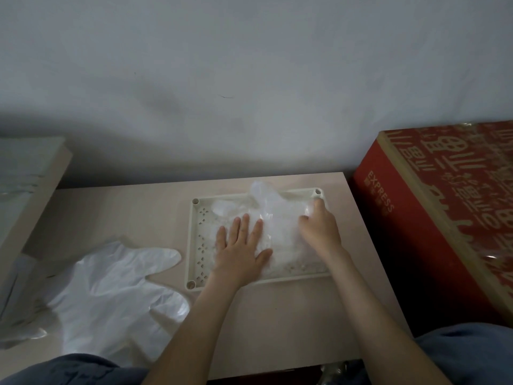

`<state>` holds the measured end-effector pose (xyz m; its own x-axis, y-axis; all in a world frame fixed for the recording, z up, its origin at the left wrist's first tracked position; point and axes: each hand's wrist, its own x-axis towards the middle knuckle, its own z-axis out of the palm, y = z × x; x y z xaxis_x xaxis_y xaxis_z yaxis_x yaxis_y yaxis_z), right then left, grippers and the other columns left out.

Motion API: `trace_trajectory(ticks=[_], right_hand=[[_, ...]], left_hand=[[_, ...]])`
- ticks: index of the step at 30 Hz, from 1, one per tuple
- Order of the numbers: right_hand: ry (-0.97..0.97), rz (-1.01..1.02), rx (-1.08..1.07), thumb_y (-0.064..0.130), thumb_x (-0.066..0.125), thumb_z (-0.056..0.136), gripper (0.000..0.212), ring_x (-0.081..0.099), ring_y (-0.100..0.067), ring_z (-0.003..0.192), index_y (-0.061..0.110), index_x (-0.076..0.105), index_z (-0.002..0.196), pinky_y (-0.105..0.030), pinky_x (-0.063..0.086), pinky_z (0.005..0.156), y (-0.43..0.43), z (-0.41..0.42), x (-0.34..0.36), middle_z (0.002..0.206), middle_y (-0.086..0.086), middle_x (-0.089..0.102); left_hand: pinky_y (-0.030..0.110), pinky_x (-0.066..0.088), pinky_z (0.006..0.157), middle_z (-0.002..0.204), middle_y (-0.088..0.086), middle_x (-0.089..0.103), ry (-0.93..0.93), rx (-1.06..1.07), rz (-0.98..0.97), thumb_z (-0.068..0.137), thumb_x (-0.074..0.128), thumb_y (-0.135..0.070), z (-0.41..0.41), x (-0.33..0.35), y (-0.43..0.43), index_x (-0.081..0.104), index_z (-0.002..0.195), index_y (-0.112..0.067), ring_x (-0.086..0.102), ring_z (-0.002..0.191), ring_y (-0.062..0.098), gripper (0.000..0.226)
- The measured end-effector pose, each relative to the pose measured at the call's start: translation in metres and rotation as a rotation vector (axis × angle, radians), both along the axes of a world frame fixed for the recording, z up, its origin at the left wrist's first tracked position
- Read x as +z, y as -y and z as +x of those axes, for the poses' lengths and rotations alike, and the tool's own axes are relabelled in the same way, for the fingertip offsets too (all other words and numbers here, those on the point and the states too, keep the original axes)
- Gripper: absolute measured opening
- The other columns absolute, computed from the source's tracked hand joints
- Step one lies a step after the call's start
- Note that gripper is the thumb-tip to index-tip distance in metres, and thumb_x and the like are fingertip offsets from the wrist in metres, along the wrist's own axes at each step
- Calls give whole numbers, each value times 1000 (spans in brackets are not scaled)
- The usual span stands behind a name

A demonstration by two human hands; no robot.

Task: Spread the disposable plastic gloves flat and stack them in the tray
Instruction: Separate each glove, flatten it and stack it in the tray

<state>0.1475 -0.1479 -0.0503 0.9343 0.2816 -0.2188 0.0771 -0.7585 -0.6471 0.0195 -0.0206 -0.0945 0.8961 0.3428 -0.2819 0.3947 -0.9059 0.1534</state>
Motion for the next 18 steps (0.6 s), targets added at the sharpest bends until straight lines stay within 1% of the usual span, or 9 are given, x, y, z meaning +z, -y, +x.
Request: trace_trajectory(ticks=[1, 2, 6, 8, 10, 11, 13, 15, 18], right_hand=[[-20, 44, -8, 12, 46, 85, 61, 55, -34, 104, 12, 27, 143, -35, 45, 84, -4, 3, 5, 121, -16, 56], [-37, 66, -11, 15, 47, 84, 55, 55, -31, 100, 11, 31, 136, -35, 45, 82, -8, 7, 10, 120, -14, 56], [-122, 6, 114, 31, 57, 83, 38, 52, -24, 95, 10, 44, 113, -31, 40, 69, -22, 22, 26, 93, 0, 50], [-147, 31, 143, 40, 63, 81, 34, 54, -23, 93, 12, 49, 95, -33, 42, 72, -26, 26, 29, 82, 4, 49], [-201, 50, 166, 44, 64, 82, 34, 58, -18, 82, 14, 49, 79, -31, 44, 76, -31, 30, 33, 73, 2, 52], [-241, 24, 203, 46, 63, 84, 36, 58, -15, 76, 13, 53, 76, -29, 43, 73, -34, 32, 35, 73, 0, 53], [-294, -62, 267, 51, 60, 86, 43, 57, -10, 70, 8, 64, 90, -22, 40, 62, -40, 35, 39, 78, 0, 58], [-320, -179, 291, 54, 56, 88, 48, 54, -8, 64, 9, 63, 102, -21, 34, 54, -48, 36, 45, 80, 3, 59], [-346, -377, 363, 53, 54, 90, 42, 53, -15, 63, 13, 58, 100, -24, 35, 56, -64, 35, 52, 88, 0, 61]], left_hand=[[46, -13, 116, 157, 3, -24, -5, -2, 1, 96, 15, -58, 0, 1, 0, -17, 149, -30, -22, 144, 21, 68], [46, -13, 116, 157, 3, -25, -9, -4, 3, 97, 15, -58, 0, 1, 0, -18, 149, -30, -23, 144, 21, 68], [45, -13, 115, 156, 3, -25, -5, -6, 8, 97, 16, -59, 1, 4, 0, -17, 149, -31, -22, 144, 21, 68], [45, -14, 115, 156, 3, -25, -13, -10, 2, 97, 16, -59, 2, 4, -1, -16, 149, -30, -23, 144, 21, 68], [44, -15, 115, 156, 3, -25, -28, -19, -3, 97, 15, -58, 2, 4, -3, -16, 149, -30, -23, 144, 21, 67], [44, -15, 115, 156, 3, -25, -30, -23, -6, 97, 15, -58, 1, 4, -4, -16, 149, -30, -24, 144, 20, 67], [44, -15, 115, 156, 3, -25, -25, -26, 2, 97, 16, -57, 1, 4, -5, -16, 149, -30, -23, 144, 20, 66], [44, -15, 115, 156, 3, -25, -20, -27, 13, 97, 15, -58, 3, 4, -5, -16, 149, -30, -23, 144, 20, 67], [44, -16, 115, 156, 2, -26, -31, -27, 6, 96, 15, -59, 4, 3, -6, -17, 149, -30, -24, 143, 19, 68]])
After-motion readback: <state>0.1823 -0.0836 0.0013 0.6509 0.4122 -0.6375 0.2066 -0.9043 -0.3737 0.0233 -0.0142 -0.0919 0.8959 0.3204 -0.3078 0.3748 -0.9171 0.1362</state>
